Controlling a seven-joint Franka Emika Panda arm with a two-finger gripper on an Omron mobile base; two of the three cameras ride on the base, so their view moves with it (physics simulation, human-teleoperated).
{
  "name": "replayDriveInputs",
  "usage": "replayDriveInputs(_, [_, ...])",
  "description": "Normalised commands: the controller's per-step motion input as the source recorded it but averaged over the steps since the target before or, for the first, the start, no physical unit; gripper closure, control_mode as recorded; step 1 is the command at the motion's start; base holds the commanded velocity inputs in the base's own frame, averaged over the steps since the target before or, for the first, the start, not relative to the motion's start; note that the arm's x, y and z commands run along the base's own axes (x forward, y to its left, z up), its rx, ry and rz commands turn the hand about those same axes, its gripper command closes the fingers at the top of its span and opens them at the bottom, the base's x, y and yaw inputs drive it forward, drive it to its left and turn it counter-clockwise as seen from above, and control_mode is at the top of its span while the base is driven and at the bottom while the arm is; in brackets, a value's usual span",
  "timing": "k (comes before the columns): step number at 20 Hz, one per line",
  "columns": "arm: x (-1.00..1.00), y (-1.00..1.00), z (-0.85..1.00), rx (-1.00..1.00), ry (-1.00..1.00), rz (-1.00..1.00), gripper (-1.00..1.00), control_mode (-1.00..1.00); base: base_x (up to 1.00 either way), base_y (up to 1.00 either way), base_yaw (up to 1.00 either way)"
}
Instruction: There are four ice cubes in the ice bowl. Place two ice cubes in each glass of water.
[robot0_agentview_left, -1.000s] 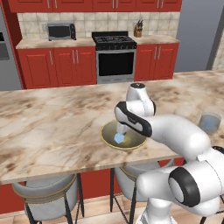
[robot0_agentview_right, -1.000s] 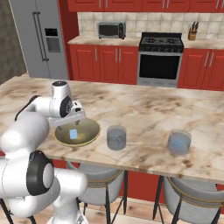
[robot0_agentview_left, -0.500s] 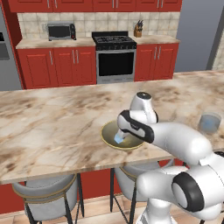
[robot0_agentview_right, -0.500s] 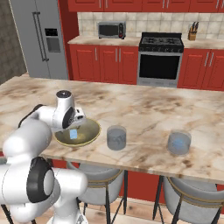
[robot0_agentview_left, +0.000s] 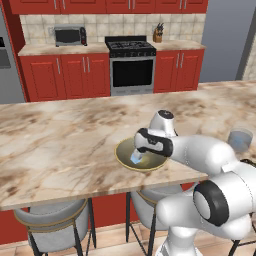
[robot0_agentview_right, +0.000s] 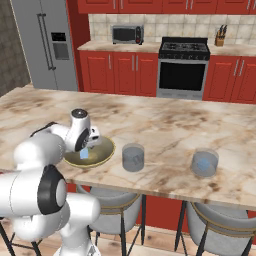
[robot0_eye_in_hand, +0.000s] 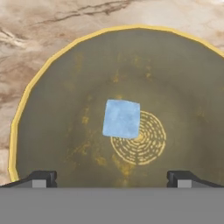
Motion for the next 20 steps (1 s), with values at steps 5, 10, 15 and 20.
replayDriveInputs(5, [0.32,0.05,-0.30,0.01,0.02,0.00,-1.00,-1.00,0.00,0.00,0.00])
replayDriveInputs(10, [0.23,0.14,-0.13,0.00,0.09,0.00,-1.00,-1.00,0.00,0.00,0.00])
replayDriveInputs(15, [0.24,0.18,-0.10,0.00,0.12,0.00,-1.00,-1.00,0.00,0.00,0.00])
replayDriveInputs(20, [0.15,0.03,-0.23,0.00,0.06,-0.01,-1.00,-1.00,0.00,0.00,0.00])
